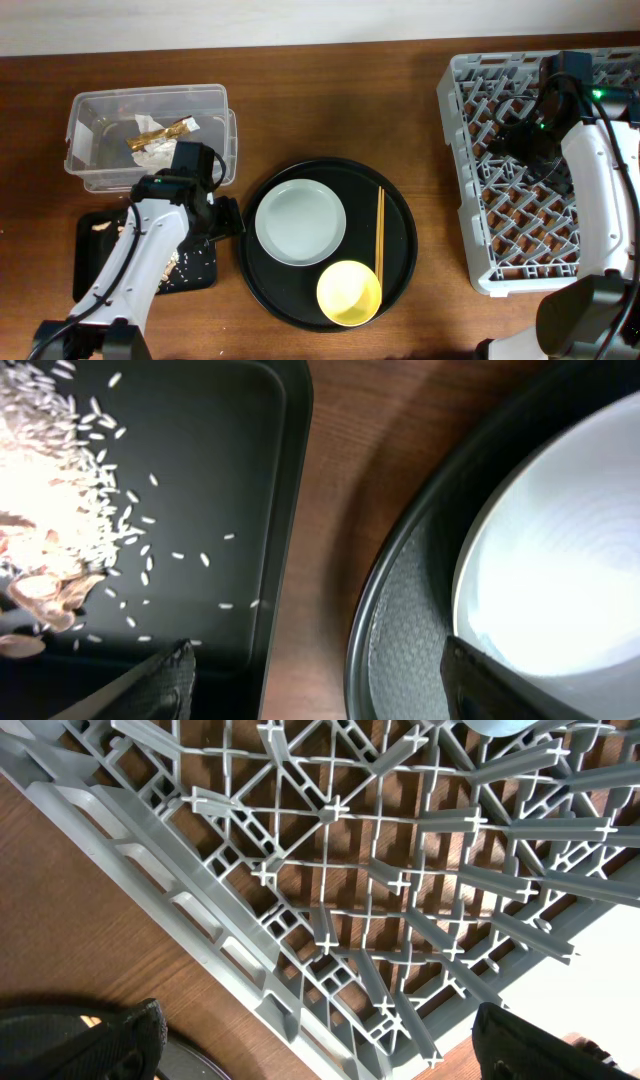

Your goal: Sort waste into correct bins and load items into the dishwasher rack

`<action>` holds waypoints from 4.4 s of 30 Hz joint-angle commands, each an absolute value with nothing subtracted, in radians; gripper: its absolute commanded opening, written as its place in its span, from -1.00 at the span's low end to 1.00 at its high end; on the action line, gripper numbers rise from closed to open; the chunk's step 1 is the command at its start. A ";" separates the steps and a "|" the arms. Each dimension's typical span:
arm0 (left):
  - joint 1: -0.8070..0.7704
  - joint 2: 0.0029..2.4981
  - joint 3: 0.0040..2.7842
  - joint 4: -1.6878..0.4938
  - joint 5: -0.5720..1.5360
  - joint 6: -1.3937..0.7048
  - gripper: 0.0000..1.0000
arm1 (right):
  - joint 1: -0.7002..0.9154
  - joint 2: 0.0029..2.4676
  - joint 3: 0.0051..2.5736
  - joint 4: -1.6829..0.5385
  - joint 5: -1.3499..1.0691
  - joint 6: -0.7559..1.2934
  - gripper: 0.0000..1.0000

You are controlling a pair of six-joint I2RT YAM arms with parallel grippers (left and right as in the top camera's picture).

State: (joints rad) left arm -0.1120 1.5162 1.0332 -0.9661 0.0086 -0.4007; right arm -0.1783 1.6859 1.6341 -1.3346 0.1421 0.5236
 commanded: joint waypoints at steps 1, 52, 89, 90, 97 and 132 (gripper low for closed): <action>-0.116 1.513 0.972 -0.899 0.023 -0.391 0.43 | -0.184 1.689 1.636 -1.335 0.162 0.532 0.97; -0.115 1.605 0.868 -0.695 -0.128 -0.308 -0.70 | -0.184 1.689 1.636 -1.335 0.162 0.532 0.97; -0.115 1.605 0.868 -0.779 -0.040 0.028 -1.00 | -0.184 1.689 1.636 -1.335 0.162 0.532 0.97; -0.115 1.605 0.868 -0.779 -0.040 0.028 -1.00 | -0.184 1.689 1.636 -1.335 0.162 0.532 0.97; -0.115 1.605 0.868 -0.779 -0.040 0.027 -0.99 | -0.184 1.689 1.636 -1.335 0.162 0.532 0.97; 0.077 0.939 1.164 -0.941 -0.041 -0.038 0.99 | -0.184 1.689 1.636 -1.335 0.162 0.532 0.97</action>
State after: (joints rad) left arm 0.0010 0.9470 1.1542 -0.9680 -0.0479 -0.0124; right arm -0.1783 1.6859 1.6341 -1.3350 0.1425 0.5236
